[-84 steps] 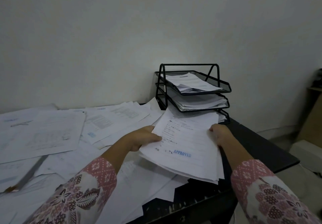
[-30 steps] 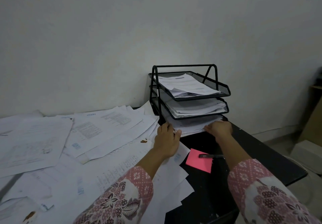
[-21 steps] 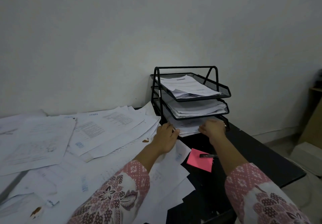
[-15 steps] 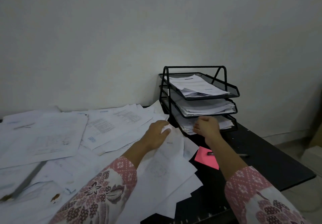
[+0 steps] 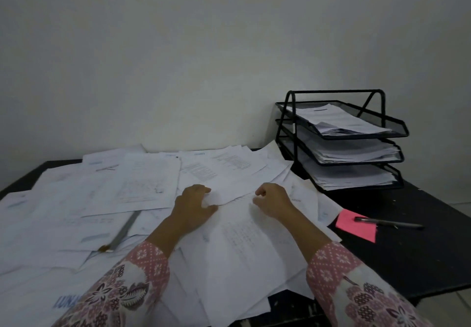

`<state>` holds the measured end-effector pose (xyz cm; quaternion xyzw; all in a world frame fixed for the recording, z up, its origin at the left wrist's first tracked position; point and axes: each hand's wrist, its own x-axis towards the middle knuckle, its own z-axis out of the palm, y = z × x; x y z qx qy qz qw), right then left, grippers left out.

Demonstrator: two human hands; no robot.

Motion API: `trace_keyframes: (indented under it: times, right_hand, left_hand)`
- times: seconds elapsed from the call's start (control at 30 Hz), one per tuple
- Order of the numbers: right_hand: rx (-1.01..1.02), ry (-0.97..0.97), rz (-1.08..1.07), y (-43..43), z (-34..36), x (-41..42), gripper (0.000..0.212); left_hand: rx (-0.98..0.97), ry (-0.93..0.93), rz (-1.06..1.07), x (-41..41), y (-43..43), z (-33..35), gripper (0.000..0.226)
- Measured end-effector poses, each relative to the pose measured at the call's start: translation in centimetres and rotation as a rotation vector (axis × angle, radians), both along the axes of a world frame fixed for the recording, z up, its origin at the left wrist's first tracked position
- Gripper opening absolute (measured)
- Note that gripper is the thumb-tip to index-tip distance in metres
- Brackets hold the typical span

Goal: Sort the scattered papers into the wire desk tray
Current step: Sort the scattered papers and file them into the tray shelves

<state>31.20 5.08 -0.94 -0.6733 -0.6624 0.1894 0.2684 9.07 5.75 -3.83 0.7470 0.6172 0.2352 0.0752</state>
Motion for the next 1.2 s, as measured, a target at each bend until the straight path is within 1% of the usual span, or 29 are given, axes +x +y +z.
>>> trace_keyframes:
  times: [0.07,0.13,0.2,0.23,0.3,0.37,0.47,0.5,0.53,0.6,0.7,0.83,0.87,0.9,0.97,1.0,1.07,1.2]
  right_hand:
    - [-0.004,-0.149,-0.022,0.3,-0.7,-1.3,0.033]
    - [-0.002,-0.254,-0.044,0.5,-1.3,-2.0,0.036]
    - [0.038,-0.285,-0.068,0.7,-2.0,-2.5,0.035]
    - [0.066,-0.286,-0.086,0.7,-2.4,-2.6,0.034]
    - [0.123,-0.275,-0.122,0.8,-3.1,-2.9,0.031]
    - [0.162,-0.274,-0.139,0.8,-3.8,-2.9,0.03]
    - [0.174,-0.273,-0.147,0.9,-4.0,-3.0,0.027]
    - [0.17,-0.269,-0.154,1.1,-4.0,-3.1,0.026]
    - [0.162,-0.26,-0.168,1.3,-3.9,-3.1,0.025]
    - [0.143,-0.188,-0.192,1.8,-3.4,-3.4,0.024]
    - [0.149,0.071,-0.2,2.7,-2.6,-4.1,0.031]
    - [0.095,0.347,-0.256,3.3,-0.9,-4.6,0.046]
    - [0.067,0.402,-0.281,3.6,-0.6,-4.8,0.048]
    - [0.045,0.443,-0.305,3.7,-0.3,-4.9,0.05]
    - [0.007,0.487,-0.345,4.2,-0.1,-5.4,0.053]
    - [-0.004,0.5,-0.361,4.4,-0.1,-5.7,0.055]
    - [-0.013,0.541,-0.39,4.9,0.0,-6.0,0.057]
    - [-0.002,0.69,-0.459,5.7,-0.3,-6.0,0.067]
  left_hand:
    - [-0.018,0.013,0.004,-0.9,-0.1,-0.2,0.066]
    - [-0.047,0.029,-0.003,-1.3,-0.2,-0.2,0.078]
    - [-0.037,0.05,0.0,-1.4,0.0,0.0,0.096]
    - [-0.023,0.068,0.001,-1.4,0.1,0.1,0.097]
    - [0.001,0.104,-0.001,-1.2,0.6,0.1,0.087]
    - [0.031,0.093,-0.02,-1.1,1.1,0.1,0.075]
    - [0.099,0.049,-0.05,-0.7,1.8,-0.1,0.04]
    - [0.118,0.047,-0.056,-0.5,1.9,-0.1,0.031]
    - [0.139,0.046,-0.058,-0.2,1.9,-0.1,0.027]
    - [0.179,0.037,-0.049,0.3,1.9,0.0,0.027]
    - [0.222,-0.02,-0.036,0.6,1.9,-0.2,0.028]
    - [0.235,-0.14,-0.026,0.2,2.0,-0.5,0.019]
    - [0.24,-0.13,-0.022,-0.1,2.2,-0.6,0.021]
    - [0.224,-0.108,-0.015,-0.3,2.3,-0.7,0.031]
    - [0.127,-0.097,-0.006,-0.8,2.8,-0.9,0.047]
    - [0.086,-0.095,-0.007,-0.9,3.1,-0.9,0.048]
    - [0.061,-0.068,-0.017,-1.1,3.4,-0.6,0.041]
    - [0.103,-0.05,-0.013,-1.2,3.7,-0.1,0.022]
